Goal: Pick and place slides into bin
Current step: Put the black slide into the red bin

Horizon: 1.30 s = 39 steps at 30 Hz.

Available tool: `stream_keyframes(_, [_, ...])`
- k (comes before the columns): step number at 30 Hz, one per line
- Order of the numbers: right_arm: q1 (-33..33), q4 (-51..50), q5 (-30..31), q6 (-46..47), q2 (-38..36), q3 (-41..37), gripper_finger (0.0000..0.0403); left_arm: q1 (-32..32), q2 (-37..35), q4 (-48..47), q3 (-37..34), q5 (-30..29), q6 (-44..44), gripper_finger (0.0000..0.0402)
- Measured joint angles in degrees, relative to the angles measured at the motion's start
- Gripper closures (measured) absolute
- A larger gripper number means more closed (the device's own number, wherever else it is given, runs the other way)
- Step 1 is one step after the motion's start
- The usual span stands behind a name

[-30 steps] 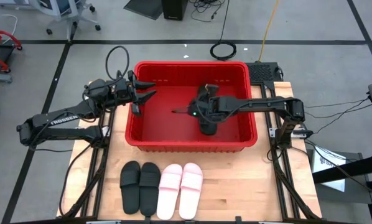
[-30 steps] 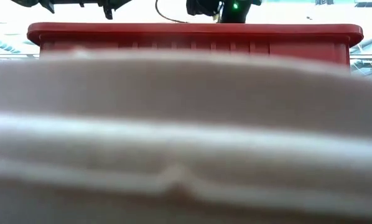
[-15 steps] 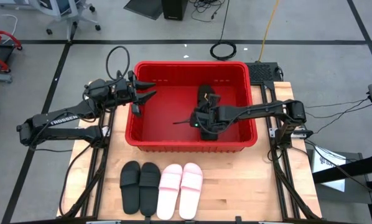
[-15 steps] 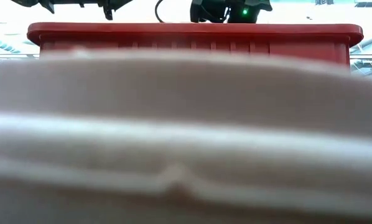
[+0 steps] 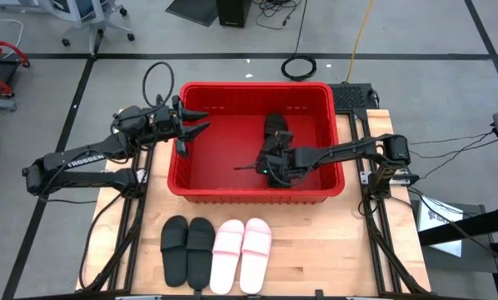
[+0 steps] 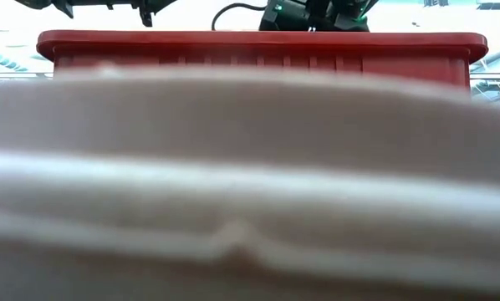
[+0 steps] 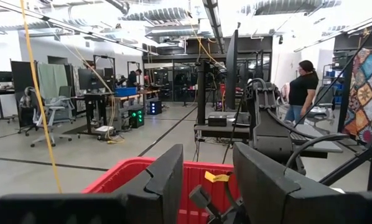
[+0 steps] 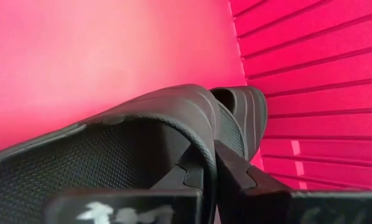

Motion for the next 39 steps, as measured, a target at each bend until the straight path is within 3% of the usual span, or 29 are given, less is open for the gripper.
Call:
stream_keyframes(6, [0.0, 0.5, 0.0, 0.3, 0.0, -1.8, 0.0385, 0.0, 0.0, 0.0, 0.0, 0.1, -0.4, 0.0254])
stream_keyframes(17, [-0.1, 3.2, -1.9, -3.6, -0.1, -2.6, 0.0278, 0.0, 0.0, -0.1, 0.0, 0.2, -1.1, 0.0254])
stream_keyframes(25, [0.0, 2.6, -9.4, -4.9, -2.5, -2.7, 0.0218, 0.0, 0.0, -0.5, 0.0, 0.2, -1.0, 0.0254])
stream_keyframes(28, [0.1, 2.1, -12.2, -5.4, -4.5, -2.7, 0.0207, 0.0, 0.0, -0.5, 0.0, 0.2, -1.0, 0.0254])
stream_keyframes(39, [0.2, 0.9, -12.2, -5.8, -11.3, -2.7, 0.0207, 0.0, 0.0, -0.5, 0.0, 0.6, -1.5, 0.0254])
